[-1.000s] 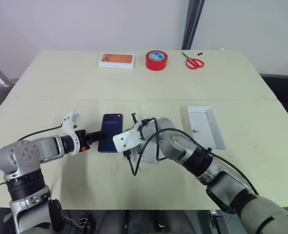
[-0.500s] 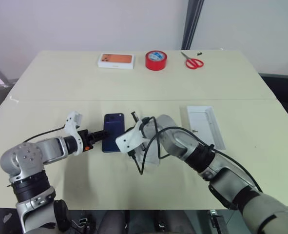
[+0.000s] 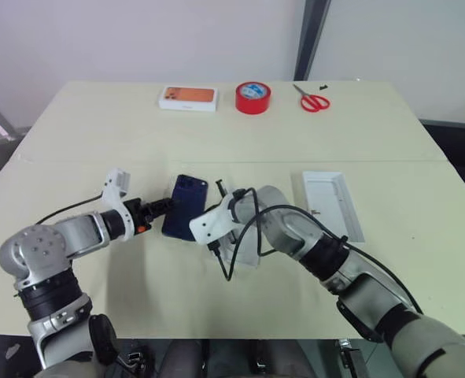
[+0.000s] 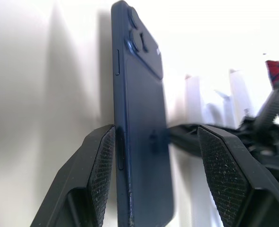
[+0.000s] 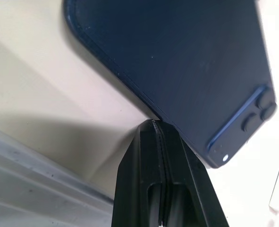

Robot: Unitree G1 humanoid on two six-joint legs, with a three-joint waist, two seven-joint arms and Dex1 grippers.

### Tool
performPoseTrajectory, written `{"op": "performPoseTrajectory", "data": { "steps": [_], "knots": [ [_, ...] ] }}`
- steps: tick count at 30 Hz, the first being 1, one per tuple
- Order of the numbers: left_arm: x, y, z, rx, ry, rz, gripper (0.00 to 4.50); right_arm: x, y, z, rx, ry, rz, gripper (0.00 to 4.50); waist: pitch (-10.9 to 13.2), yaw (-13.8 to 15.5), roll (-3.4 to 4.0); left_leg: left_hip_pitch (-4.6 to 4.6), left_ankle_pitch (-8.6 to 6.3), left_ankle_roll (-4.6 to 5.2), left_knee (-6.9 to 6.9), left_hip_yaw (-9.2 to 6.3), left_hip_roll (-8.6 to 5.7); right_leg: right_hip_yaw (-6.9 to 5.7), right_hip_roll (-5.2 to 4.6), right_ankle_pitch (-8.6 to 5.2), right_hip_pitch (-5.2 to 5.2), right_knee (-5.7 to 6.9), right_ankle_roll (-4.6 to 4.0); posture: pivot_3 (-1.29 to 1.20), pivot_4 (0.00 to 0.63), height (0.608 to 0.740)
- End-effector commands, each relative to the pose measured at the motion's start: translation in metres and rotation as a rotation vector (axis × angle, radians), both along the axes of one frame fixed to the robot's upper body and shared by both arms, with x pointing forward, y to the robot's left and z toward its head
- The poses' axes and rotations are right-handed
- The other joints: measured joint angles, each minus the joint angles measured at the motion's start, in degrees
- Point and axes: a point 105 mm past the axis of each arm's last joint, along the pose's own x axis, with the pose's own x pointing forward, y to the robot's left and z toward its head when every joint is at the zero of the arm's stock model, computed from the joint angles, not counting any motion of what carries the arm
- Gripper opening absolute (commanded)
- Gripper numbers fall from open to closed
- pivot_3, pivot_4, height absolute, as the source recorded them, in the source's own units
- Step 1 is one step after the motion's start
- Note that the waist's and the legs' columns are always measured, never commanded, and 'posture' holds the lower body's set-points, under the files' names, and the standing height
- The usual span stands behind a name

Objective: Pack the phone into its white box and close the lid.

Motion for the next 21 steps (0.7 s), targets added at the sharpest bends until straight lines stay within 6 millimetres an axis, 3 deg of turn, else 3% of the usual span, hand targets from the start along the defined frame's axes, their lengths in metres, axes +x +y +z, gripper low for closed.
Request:
{"op": "performPoseTrajectory", "data": {
  "steps": [1, 21],
  "knots": [
    [-0.005, -0.022, 0.005, -0.039, -0.016, -0.110, 2.89, -0.012, 0.014, -0.002, 0.025, 0.022, 0.048, 0.00, 0.0, 0.0, 0.00, 0.00, 0.00, 0.00, 0.00, 0.00, 0.00, 0.00, 0.00, 0.00, 0.00, 0.00, 0.00, 0.00, 0.150, 0.740],
    [-0.023, -0.024, -0.003, -0.014, -0.002, -0.153, 2.89, -0.013, 0.014, -0.002, 0.047, 0.030, 0.032, 0.00, 0.0, 0.1, -0.01, 0.01, 0.00, -0.01, 0.00, -0.01, 0.00, 0.00, 0.00, 0.00, 0.01, 0.00, 0.00, 0.00, 0.150, 0.740]
  ]
}}
